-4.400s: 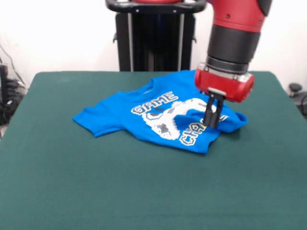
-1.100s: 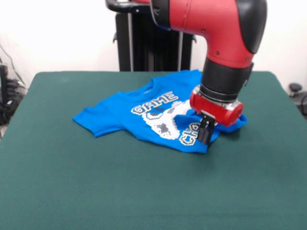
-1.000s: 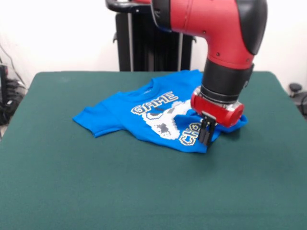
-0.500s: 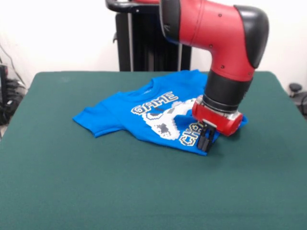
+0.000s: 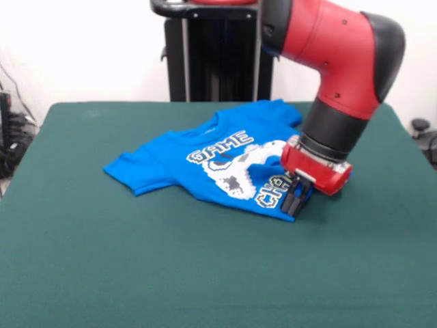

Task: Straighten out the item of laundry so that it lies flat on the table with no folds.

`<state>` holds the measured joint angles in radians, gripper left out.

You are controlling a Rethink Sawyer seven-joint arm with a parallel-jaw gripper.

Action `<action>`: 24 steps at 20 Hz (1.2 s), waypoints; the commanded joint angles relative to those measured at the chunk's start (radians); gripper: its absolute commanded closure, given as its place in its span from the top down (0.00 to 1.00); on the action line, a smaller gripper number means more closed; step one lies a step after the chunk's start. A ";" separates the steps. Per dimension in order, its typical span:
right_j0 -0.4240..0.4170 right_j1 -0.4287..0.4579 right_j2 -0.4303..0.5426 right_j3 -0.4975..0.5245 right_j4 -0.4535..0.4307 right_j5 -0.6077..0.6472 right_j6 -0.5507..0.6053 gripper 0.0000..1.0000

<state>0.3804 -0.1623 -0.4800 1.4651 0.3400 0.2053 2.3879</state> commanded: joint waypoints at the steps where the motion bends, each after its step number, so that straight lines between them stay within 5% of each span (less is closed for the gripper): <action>1: 0.141 0.226 -0.151 -0.014 0.127 -0.099 0.303 0.00; 13: 0.178 0.415 -0.297 -0.011 0.324 -0.384 0.243 0.00; 24: 0.115 0.478 -0.266 -0.070 0.428 -0.506 0.127 0.00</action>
<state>0.5420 0.2215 -0.8061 1.4509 0.6805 -0.2733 2.3879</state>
